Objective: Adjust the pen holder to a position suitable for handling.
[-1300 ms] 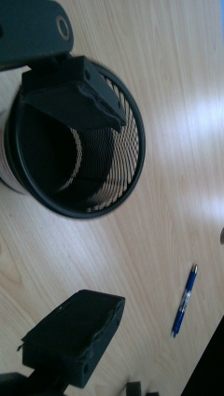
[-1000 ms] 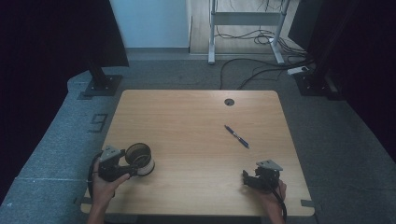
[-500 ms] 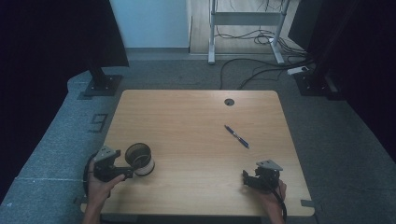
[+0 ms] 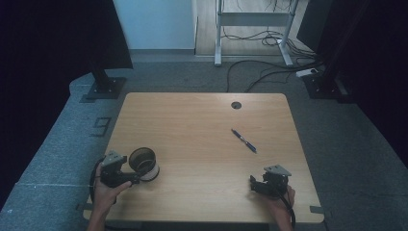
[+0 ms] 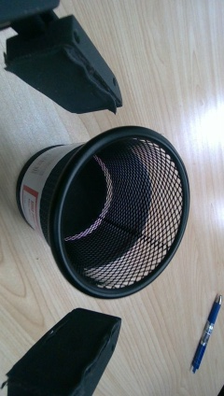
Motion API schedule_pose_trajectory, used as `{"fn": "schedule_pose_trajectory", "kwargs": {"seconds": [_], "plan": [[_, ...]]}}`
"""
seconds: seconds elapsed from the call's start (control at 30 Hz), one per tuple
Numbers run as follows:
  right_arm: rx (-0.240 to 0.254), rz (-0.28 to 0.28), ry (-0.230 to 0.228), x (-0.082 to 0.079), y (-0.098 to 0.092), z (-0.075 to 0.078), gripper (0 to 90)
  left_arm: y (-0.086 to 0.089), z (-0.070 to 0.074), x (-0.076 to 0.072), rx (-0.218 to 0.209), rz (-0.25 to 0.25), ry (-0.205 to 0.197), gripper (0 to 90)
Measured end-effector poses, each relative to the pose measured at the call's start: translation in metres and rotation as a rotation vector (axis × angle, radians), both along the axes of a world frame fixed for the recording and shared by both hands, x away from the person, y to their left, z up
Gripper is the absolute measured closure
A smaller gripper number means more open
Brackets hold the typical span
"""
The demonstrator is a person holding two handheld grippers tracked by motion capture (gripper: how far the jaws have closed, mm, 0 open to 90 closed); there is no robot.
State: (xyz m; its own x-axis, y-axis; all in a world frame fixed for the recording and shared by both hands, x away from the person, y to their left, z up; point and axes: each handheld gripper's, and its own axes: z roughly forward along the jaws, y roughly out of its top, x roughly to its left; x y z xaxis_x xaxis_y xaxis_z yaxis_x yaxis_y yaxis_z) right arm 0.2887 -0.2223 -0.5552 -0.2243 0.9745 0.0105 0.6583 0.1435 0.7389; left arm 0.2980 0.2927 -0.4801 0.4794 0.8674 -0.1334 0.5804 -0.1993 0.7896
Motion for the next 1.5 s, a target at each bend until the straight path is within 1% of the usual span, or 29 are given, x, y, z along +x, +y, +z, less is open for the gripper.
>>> {"fn": "schedule_pose_trajectory", "kwargs": {"seconds": [0.07, 0.13, 0.23, 0.27, 0.33, 0.53, 0.63, 0.73, 0.77, 0.8, 0.9, 1.2, 1.37, 1.5], "plan": [[0.000, 0.000, 0.000, 0.000, 0.000, 0.000, 12.6, -0.002, -0.003, 0.002, 0.001, 0.014, -0.002, 0.4], [0.000, 0.000, 0.000, 0.000, 0.000, 0.000, 12.6, -0.003, -0.004, 0.002, -0.001, 0.010, 0.002, 0.3], [0.000, -0.001, 0.000, 0.000, 0.000, 0.000, 12.6, -0.010, -0.010, 0.006, 0.011, 0.008, 0.014, 0.3], [0.000, -0.001, 0.000, 0.000, 0.000, 0.000, 12.6, -0.010, -0.010, 0.006, 0.011, 0.008, 0.014, 0.3], [0.000, -0.001, 0.000, 0.000, 0.000, 0.000, 12.6, -0.015, -0.015, 0.008, 0.020, 0.015, 0.008, 0.3], [0.000, -0.001, 0.000, 0.000, 0.000, 0.000, 12.6, -0.024, -0.023, 0.011, 0.056, 0.037, -0.013, 0.6], [0.000, -0.001, 0.000, 0.000, 0.000, 0.000, 12.6, -0.025, -0.026, 0.012, 0.055, 0.045, -0.018, 0.8], [0.000, -0.001, 0.000, 0.000, 0.000, 0.000, 12.6, -0.026, -0.027, 0.012, 0.062, 0.050, -0.032, 2.5], [0.000, -0.001, 0.000, 0.000, 0.000, 0.000, 12.6, -0.026, -0.027, 0.012, 0.062, 0.050, -0.032, 4.8], [0.000, -0.001, 0.000, 0.000, 0.000, 0.000, 12.6, -0.025, -0.028, 0.010, 0.065, 0.045, -0.045, 7.6], [0.000, -0.001, 0.000, 0.000, 0.000, 0.000, 12.6, -0.027, -0.028, 0.010, 0.077, 0.052, -0.054, 9.3], [0.000, -0.001, 0.000, 0.000, 0.000, 0.000, 12.6, -0.026, -0.028, 0.010, 0.071, 0.050, -0.061, 10.0], [0.000, -0.001, 0.000, 0.000, 0.000, 0.000, 12.6, -0.026, -0.027, 0.009, 0.075, 0.053, -0.061, 10.1], [0.000, -0.001, 0.000, 0.000, 0.000, 0.000, 12.6, -0.026, -0.026, 0.009, 0.064, 0.060, -0.063, 10.2]]}}
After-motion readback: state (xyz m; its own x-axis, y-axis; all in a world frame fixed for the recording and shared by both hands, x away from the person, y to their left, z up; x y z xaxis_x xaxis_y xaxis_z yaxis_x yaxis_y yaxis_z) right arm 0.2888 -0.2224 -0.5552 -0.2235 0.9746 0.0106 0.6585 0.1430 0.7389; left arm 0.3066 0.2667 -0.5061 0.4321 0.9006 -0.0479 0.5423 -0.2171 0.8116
